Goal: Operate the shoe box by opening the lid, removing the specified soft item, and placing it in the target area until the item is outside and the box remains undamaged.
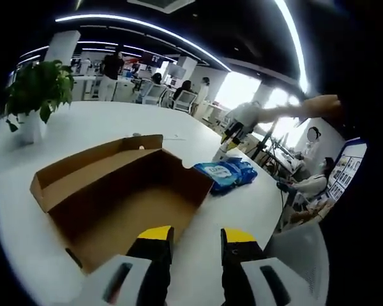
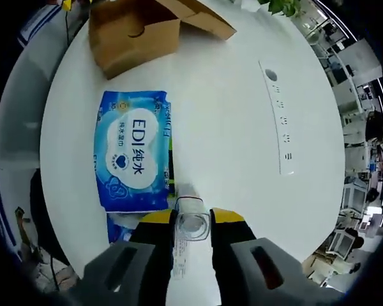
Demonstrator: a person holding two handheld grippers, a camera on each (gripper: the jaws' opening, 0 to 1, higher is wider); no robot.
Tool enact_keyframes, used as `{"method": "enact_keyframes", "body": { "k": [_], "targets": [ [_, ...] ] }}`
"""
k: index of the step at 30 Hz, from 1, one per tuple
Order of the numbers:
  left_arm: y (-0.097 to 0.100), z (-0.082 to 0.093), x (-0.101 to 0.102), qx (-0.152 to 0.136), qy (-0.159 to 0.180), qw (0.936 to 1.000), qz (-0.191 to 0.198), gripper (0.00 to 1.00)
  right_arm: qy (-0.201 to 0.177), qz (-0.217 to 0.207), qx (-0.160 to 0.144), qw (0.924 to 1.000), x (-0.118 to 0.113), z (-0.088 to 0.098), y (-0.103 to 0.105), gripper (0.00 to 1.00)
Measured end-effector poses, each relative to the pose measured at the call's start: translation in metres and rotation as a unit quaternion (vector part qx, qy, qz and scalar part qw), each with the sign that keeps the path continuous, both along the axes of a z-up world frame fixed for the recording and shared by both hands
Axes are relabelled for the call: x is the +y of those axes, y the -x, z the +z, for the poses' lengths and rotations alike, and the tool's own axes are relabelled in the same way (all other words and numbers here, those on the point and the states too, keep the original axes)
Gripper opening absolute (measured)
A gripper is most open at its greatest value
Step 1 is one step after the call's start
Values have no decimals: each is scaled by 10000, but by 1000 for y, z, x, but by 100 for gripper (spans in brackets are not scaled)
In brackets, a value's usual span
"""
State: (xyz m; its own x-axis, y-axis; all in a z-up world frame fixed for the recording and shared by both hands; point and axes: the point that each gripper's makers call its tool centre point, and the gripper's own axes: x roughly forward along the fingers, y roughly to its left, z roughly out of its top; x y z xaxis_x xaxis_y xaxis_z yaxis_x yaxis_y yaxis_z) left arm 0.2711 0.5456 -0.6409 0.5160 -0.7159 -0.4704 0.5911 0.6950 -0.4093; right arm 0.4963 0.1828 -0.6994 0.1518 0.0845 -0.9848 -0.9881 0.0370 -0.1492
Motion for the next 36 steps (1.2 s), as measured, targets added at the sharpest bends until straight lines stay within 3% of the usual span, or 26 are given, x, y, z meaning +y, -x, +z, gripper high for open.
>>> {"method": "enact_keyframes", "body": {
  "k": [18, 28, 36],
  "targets": [
    [-1, -2, 6, 12, -6, 10000, 82, 30, 63, 160, -118, 9998, -1, -3, -12, 25],
    [-4, 3, 4, -67, 34, 9999, 100, 30, -26, 55, -405, 9992, -7, 15, -14, 26],
    [0, 8, -3, -123, 75, 9999, 30, 30, -57, -230, -750, 9969, -13, 36, -3, 27]
  ]
}}
